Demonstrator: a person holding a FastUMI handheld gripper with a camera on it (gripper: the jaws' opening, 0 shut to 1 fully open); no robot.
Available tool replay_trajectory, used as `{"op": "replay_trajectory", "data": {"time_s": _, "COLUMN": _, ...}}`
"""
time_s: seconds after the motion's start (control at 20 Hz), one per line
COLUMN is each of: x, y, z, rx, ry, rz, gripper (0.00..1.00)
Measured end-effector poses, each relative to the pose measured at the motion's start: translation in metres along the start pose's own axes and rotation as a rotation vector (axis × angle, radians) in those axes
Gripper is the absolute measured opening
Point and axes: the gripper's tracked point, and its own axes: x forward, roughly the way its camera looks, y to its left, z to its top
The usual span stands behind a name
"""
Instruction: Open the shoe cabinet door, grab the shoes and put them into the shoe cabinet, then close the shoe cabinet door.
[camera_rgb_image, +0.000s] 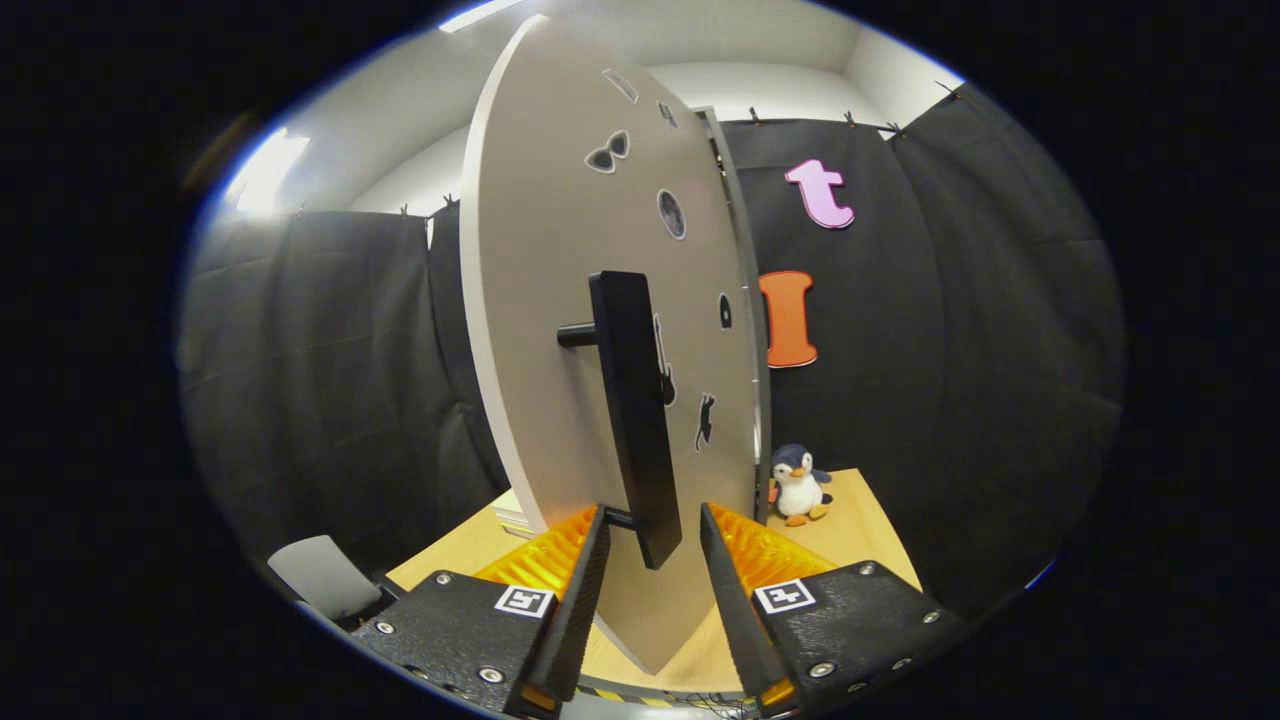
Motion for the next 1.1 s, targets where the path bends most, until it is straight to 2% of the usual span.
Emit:
{"op": "replay_trajectory", "data": {"time_s": 0.2, "x": 0.023, "y": 0.032, "z": -0.002, "rx": 0.026, "ry": 0.008, "rz": 0.069, "gripper": 0.64}}
{"op": "replay_trajectory", "data": {"time_s": 0.4, "x": 0.050, "y": 0.053, "z": 0.002, "rx": 0.001, "ry": -0.004, "rz": 0.085, "gripper": 0.72}}
{"op": "replay_trajectory", "data": {"time_s": 0.6, "x": 0.091, "y": 0.079, "z": -0.003, "rx": 0.033, "ry": 0.009, "rz": 0.115, "gripper": 0.80}}
{"op": "replay_trajectory", "data": {"time_s": 0.85, "x": 0.143, "y": 0.114, "z": 0.005, "rx": -0.007, "ry": 0.004, "rz": 0.106, "gripper": 0.88}}
{"op": "replay_trajectory", "data": {"time_s": 1.1, "x": 0.202, "y": 0.151, "z": 0.011, "rx": -0.034, "ry": -0.013, "rz": 0.080, "gripper": 0.90}}
